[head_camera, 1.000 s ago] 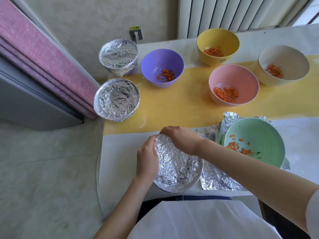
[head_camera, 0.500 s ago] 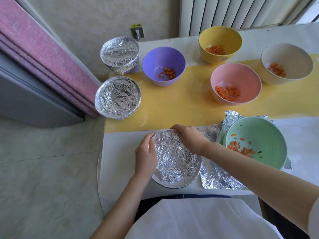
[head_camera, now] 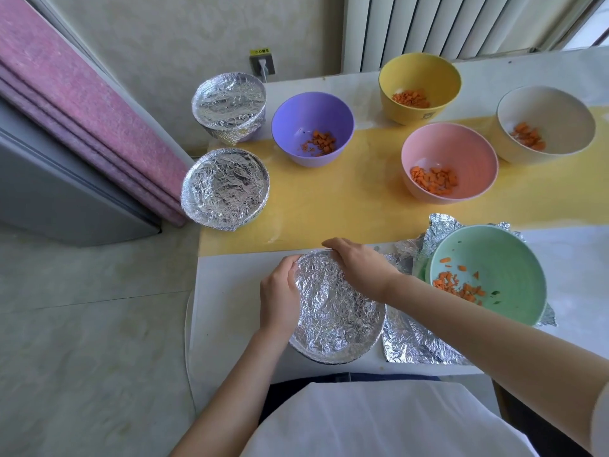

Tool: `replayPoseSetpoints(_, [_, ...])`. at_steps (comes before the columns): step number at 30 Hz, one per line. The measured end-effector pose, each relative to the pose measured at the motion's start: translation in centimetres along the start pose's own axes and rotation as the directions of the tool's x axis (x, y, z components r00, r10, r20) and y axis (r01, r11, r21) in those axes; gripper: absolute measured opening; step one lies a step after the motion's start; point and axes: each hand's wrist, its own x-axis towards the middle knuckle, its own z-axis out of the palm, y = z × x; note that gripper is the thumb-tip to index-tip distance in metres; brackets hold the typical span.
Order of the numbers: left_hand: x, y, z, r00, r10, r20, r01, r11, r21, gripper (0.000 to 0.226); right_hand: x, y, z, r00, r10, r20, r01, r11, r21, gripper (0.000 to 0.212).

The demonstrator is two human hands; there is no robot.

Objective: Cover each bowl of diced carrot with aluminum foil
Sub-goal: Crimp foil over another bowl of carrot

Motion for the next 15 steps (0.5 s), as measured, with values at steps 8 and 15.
replayPoseSetpoints(8, [0.0,0.0,0.3,1.0,-0.026,0.004,0.026,0.999,-0.037,0.023,1.1,-0.4,-0.4,0.999,0.002,0.036,0.001,0.996,-0.086,0.026])
replayPoseSetpoints(15, [0.1,0.0,0.3,0.999,-0.033,-0.015,0.032,0.999,-0.031,0.015,2.1,-1.6,-0.8,0.987,-0.071,0.144,0.085,0.993,-0.087,0.029])
